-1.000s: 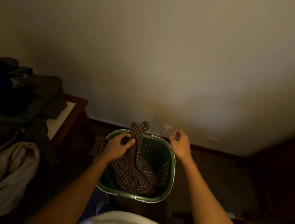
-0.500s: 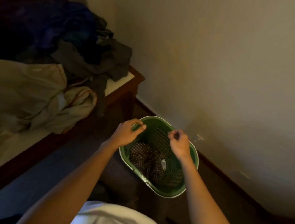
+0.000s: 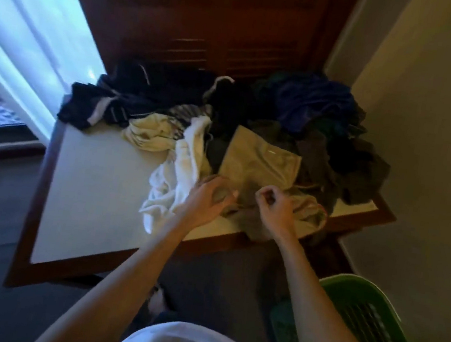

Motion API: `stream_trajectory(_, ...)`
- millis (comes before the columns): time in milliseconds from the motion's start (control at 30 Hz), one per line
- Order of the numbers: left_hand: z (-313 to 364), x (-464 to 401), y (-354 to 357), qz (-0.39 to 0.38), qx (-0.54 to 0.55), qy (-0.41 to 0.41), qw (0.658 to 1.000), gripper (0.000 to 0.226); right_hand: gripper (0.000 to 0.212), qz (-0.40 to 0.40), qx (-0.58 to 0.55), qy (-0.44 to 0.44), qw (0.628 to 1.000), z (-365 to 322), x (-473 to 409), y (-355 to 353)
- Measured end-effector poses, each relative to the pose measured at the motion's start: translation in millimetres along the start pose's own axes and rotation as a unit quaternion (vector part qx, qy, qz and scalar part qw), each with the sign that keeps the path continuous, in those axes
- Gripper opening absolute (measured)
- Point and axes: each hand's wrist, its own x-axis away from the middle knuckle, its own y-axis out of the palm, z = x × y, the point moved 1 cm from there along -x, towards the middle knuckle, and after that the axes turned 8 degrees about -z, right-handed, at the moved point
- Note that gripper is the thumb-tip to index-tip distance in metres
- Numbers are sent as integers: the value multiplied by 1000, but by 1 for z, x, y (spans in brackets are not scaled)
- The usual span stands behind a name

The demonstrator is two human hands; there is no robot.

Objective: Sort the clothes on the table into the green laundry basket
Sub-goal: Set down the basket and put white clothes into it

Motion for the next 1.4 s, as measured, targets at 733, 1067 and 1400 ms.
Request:
stream_trajectory(733,-289,10,-192,35,89,-304,948,90,20,-353,29,32,935,-185,-176,307)
stream_trajectory(1067,-299,14,-177,110,-2,-346,932,82,53,-379,70,26,922,-139,-253,299)
stream_trajectory(1400,-319,18,-168,84,-119,-346,927,67,48,-46,395,-134,908,-171,-272,181)
